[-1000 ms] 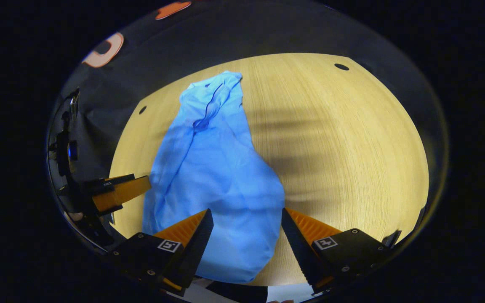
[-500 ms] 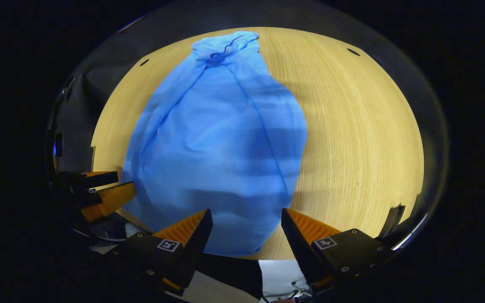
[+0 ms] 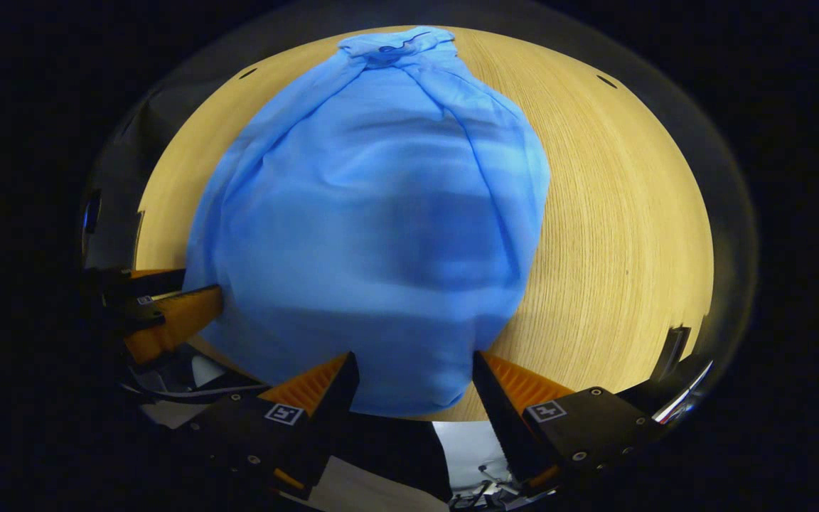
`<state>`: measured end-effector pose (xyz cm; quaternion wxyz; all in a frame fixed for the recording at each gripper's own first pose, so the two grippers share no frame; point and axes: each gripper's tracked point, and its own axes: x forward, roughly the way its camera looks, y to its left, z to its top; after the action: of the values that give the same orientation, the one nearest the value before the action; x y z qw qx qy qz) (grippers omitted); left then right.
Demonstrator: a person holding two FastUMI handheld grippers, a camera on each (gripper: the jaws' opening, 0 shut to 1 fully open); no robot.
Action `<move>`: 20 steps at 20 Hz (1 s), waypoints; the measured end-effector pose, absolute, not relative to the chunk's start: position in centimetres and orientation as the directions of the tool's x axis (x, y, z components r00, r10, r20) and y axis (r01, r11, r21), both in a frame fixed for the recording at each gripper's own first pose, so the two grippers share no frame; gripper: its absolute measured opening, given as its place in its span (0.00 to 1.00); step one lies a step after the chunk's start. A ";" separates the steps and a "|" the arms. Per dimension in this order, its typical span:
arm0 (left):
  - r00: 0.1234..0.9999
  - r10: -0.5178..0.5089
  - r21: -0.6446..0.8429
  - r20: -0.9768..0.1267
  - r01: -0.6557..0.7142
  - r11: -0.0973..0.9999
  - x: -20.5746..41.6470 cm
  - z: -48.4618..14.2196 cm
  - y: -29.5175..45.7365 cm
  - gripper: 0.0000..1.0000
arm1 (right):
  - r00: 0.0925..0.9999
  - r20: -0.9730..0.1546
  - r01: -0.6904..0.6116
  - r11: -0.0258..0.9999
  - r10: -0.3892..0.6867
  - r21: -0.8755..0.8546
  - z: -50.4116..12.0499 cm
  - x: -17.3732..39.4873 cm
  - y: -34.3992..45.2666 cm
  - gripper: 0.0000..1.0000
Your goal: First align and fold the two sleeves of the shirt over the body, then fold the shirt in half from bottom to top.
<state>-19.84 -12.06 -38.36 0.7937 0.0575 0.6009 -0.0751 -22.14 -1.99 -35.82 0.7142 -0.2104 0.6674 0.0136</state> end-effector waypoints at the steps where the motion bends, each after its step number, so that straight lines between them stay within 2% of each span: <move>1: 0.267 -0.049 -0.001 -0.962 0.178 0.984 -19.9 -38.1 -12.1 0.95 | 0.111 -0.959 -0.310 0.907 -0.261 -0.283 -35.8 -22.1 -1.9 0.92; 2: 0.282 -0.050 -0.004 -0.958 0.159 0.987 -19.6 -38.2 -11.9 0.89 | 0.112 -0.959 -0.315 0.906 -0.261 -0.283 -35.7 -22.0 -1.8 0.87; 4: 0.297 -0.047 -0.008 -0.954 0.133 0.991 -19.2 -38.2 -11.7 0.71 | 0.119 -0.960 -0.316 0.907 -0.254 -0.280 -35.7 -21.8 -1.8 0.66; 5: 0.303 -0.051 -0.012 -0.951 0.129 0.992 -19.0 -38.1 -11.9 0.61 | 0.126 -0.961 -0.315 0.908 -0.248 -0.275 -35.7 -21.7 -1.8 0.49; 6: 0.314 -0.067 -0.025 -0.947 0.135 0.991 -18.8 -38.0 -12.3 0.51 | 0.126 -0.965 -0.311 0.915 -0.230 -0.258 -35.7 -21.5 -1.5 0.44; 7: 0.321 -0.067 -0.023 -0.945 0.140 0.990 -18.7 -37.8 -12.7 0.30 | 0.127 -0.969 -0.301 0.923 -0.212 -0.241 -35.9 -21.4 -1.2 0.26; 8: 0.321 -0.068 -0.017 -0.945 0.158 0.987 -18.7 -38.2 -12.7 0.10 | 0.130 -0.971 -0.274 0.934 -0.199 -0.228 -36.0 -21.1 -1.0 0.18; 9: 0.335 -0.076 -0.021 -0.939 0.166 0.986 -18.9 -38.0 -12.7 0.10 | 0.134 -0.974 -0.266 0.940 -0.182 -0.212 -36.0 -20.9 -0.4 0.01; 10: 0.323 -0.076 -0.022 -0.943 0.169 0.985 -18.4 -38.0 -13.0 0.04 | 0.140 -0.972 -0.277 0.934 -0.191 -0.223 -35.9 -20.5 -0.6 0.01; 13: 0.340 -0.063 -0.016 -0.938 0.139 0.990 -17.0 -37.1 -12.2 0.04 | 0.184 -0.969 -0.282 0.935 -0.166 -0.214 -34.5 -18.9 0.1 0.01; 20: 0.461 -0.081 -0.027 -0.884 0.121 0.992 -10.7 -32.7 -12.8 0.04 | 0.306 -0.944 -0.257 0.944 -0.121 -0.205 -31.3 -12.5 1.9 0.00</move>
<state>-10.74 -12.77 -32.75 0.8545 0.0197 0.5158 -0.0590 -12.46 1.87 -31.29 0.7919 -0.1612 0.5874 0.0429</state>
